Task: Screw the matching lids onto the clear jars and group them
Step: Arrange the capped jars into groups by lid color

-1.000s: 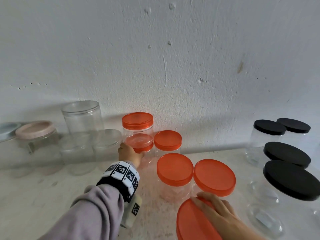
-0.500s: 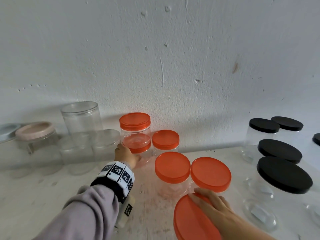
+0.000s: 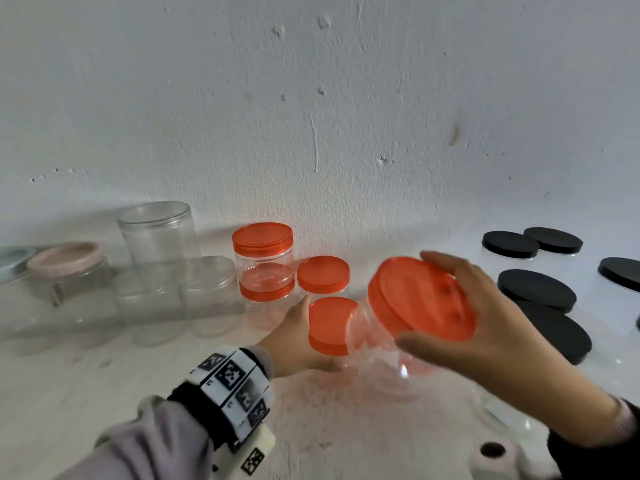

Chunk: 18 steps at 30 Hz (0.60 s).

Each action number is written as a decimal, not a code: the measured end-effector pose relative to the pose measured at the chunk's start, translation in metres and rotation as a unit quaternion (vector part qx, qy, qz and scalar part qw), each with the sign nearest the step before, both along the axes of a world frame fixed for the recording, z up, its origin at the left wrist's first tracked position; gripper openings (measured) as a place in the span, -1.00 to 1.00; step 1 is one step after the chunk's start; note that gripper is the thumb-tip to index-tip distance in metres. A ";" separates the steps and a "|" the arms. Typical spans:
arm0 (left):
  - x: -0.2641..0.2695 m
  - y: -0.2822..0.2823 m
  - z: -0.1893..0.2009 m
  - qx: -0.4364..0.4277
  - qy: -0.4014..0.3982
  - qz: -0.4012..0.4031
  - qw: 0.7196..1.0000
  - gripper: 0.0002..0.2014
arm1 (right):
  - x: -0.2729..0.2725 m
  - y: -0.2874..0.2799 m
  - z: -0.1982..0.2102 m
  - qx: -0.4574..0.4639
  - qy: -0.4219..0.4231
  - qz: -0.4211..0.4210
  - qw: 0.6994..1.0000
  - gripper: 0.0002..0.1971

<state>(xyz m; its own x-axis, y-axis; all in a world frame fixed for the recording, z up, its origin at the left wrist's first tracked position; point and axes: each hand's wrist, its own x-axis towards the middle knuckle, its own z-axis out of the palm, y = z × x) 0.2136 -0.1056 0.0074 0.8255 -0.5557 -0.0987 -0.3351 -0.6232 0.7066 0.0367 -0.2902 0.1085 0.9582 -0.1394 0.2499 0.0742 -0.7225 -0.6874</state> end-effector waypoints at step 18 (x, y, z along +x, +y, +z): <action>-0.010 -0.008 -0.011 -0.207 0.006 0.048 0.977 0.25 | 0.127 0.033 -0.028 -0.011 0.029 -0.005 0.999 0.09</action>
